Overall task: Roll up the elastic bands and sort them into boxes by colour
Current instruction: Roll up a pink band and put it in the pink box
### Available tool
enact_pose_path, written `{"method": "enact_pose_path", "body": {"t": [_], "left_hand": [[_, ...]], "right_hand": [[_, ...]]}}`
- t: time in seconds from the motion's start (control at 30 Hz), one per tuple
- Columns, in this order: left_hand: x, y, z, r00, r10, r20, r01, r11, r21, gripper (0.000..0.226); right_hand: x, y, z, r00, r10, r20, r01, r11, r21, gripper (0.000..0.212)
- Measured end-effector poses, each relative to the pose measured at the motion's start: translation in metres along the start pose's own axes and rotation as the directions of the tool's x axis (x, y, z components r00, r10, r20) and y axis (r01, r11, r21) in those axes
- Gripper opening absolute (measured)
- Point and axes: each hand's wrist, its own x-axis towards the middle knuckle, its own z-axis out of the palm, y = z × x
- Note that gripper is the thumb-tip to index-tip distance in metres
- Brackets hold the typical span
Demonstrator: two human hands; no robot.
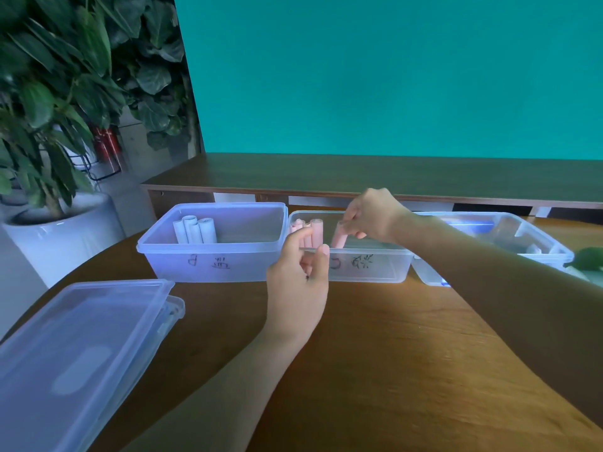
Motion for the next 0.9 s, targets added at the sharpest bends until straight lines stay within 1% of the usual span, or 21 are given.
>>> {"method": "enact_pose_path", "body": {"t": [0.07,0.23,0.47,0.7,0.77,0.9], "left_hand": [[-0.001,0.002,0.000,1.000,-0.018,0.006,0.018,1.000,-0.003,0.036],[-0.001,0.005,-0.001,0.999,-0.028,0.018,0.028,1.000,0.005,0.037],[-0.001,0.007,-0.002,1.000,-0.020,0.022,0.020,1.000,0.025,0.036],[-0.002,0.007,-0.002,1.000,-0.018,0.008,0.018,1.000,0.002,0.032],[-0.002,0.006,-0.002,1.000,-0.013,0.004,0.013,1.000,-0.004,0.030],[-0.001,0.004,-0.002,1.000,0.015,0.015,-0.015,1.000,0.013,0.033]], "right_hand": [[0.005,-0.005,0.004,1.000,0.019,0.000,-0.019,1.000,0.012,0.019],[0.009,-0.017,0.006,1.000,0.004,-0.026,-0.004,1.000,0.021,0.021],[0.011,-0.025,0.011,1.000,0.009,-0.010,-0.010,0.996,-0.083,0.030],[0.013,-0.025,0.019,0.999,-0.045,-0.025,0.042,0.993,-0.109,0.024],[0.013,-0.025,0.019,0.999,-0.044,-0.033,0.040,0.995,-0.095,0.021],[0.013,-0.022,0.015,1.000,-0.010,-0.010,0.009,0.992,-0.125,0.020]]}}
